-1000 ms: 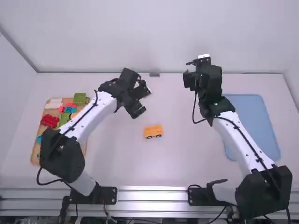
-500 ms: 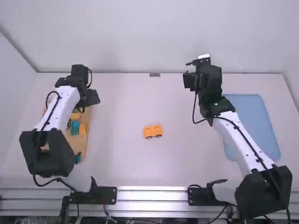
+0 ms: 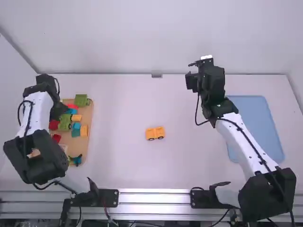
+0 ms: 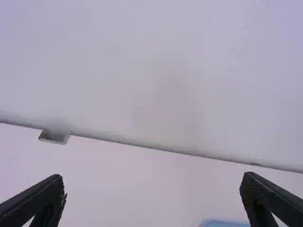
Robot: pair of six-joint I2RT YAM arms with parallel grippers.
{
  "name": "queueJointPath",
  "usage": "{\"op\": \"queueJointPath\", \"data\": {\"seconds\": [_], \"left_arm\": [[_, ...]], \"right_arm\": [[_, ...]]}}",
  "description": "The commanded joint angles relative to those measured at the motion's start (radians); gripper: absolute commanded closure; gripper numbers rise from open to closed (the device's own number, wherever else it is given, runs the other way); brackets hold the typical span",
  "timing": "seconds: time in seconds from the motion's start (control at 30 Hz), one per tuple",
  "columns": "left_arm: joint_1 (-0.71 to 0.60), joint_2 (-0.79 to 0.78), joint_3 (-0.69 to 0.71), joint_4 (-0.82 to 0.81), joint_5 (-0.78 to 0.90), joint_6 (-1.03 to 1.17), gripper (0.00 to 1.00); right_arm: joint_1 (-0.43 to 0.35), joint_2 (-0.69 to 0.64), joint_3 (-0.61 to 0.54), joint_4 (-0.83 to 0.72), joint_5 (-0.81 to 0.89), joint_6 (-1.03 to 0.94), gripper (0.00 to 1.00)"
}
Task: Assemble lego blocks to make yellow taxi
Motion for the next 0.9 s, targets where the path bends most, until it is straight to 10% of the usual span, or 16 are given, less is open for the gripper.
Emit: {"op": "queueJointPath", "data": {"seconds": [0.0,0.2,0.53,0.87], "left_arm": [[0.076,-0.03,-0.011,-0.014,-0.06,-0.07,0.01],[0.256,-0.028,-0.011,-0.014,-0.047,-0.068,0.01],[0.521,-0.026,-0.01,0.031,0.46,0.391,0.01],[0.579,-0.026,-0.01,0.068,0.447,0.536,0.01]], "right_arm": [[0.001,0.006,0.037,0.005,0.002,0.002,0.01],[0.0,0.006,0.037,0.015,0.002,0.002,0.02],[0.0,0.006,0.037,0.023,0.003,0.002,0.01],[0.001,0.006,0.037,0.047,0.003,0.002,0.02]]}}
